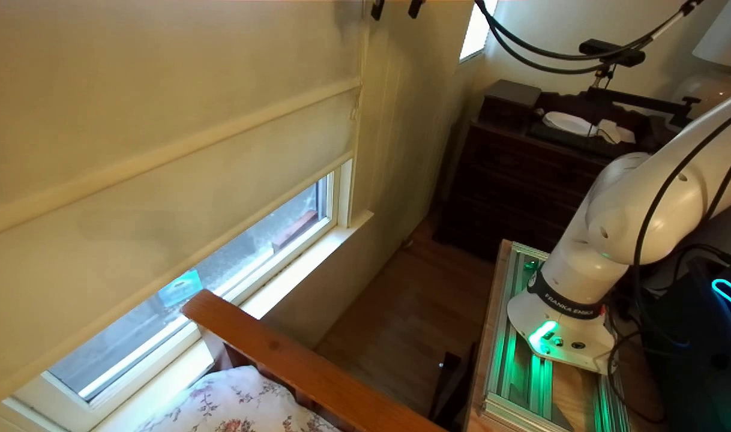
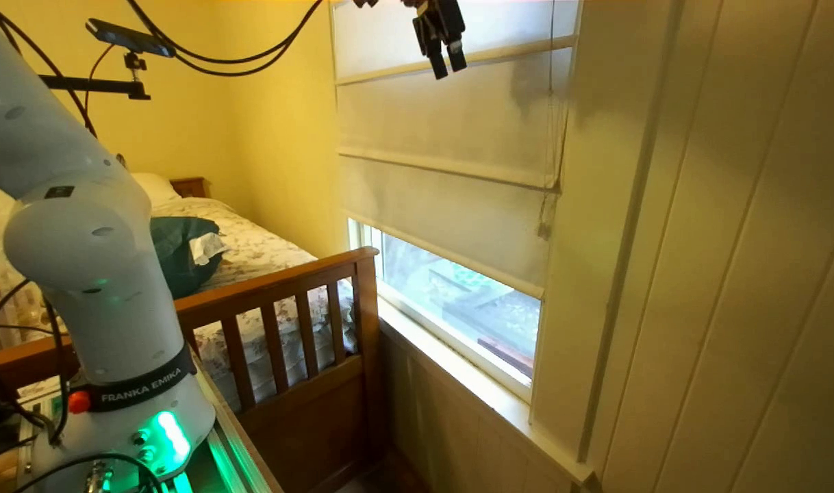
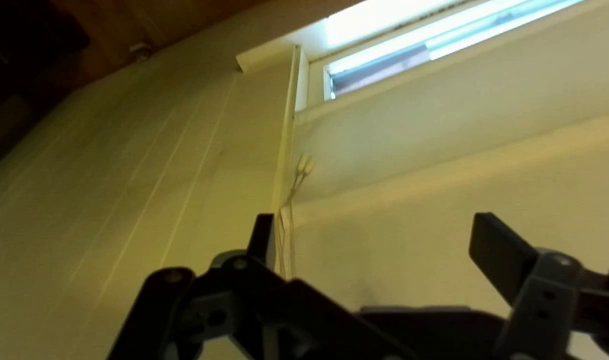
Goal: Close the blinds completely
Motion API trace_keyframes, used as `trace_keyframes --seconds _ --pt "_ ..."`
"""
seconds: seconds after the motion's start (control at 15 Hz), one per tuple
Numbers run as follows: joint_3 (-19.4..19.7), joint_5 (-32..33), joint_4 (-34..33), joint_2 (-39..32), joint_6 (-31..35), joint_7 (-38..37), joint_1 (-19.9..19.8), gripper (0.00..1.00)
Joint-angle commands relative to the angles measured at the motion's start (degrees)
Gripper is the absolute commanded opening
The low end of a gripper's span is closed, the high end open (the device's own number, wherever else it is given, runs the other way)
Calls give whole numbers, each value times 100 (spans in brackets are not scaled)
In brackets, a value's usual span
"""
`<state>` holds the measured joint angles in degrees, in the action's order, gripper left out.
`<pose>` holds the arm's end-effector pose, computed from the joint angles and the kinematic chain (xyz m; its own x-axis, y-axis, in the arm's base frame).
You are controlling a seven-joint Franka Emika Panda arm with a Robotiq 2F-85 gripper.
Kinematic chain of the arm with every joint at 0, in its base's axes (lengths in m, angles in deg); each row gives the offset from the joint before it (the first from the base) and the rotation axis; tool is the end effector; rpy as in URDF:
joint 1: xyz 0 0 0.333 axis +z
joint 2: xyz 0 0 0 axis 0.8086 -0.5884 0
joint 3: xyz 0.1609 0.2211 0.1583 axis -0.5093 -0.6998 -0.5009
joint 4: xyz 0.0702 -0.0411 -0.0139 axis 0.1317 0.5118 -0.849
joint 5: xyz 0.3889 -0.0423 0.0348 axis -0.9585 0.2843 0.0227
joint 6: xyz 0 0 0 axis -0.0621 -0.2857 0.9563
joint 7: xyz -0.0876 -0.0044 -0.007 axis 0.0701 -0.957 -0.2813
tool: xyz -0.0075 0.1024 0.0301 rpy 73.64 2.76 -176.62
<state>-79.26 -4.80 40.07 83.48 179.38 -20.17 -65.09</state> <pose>0.4423 -0.0951 0.6645 0.8024 -0.4706 0.3670 -0.5205 -0.8527 0.0446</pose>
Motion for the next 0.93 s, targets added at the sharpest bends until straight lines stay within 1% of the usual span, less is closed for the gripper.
trace_keyframes --seconds 0.0,0.13,0.27,0.47,0.67,0.73,0.87 --pt "59 38 591 306 -389 189 107 100" --pt "69 7 851 396 -572 372 173 100" --pt "87 -25 1095 488 -575 583 256 100" --pt "158 -77 1471 679 -201 991 399 100" --pt "250 -203 1716 844 -155 1345 524 100" --pt "134 -40 1380 520 -347 1057 420 100" --pt "168 -64 1507 617 -290 1178 457 100"
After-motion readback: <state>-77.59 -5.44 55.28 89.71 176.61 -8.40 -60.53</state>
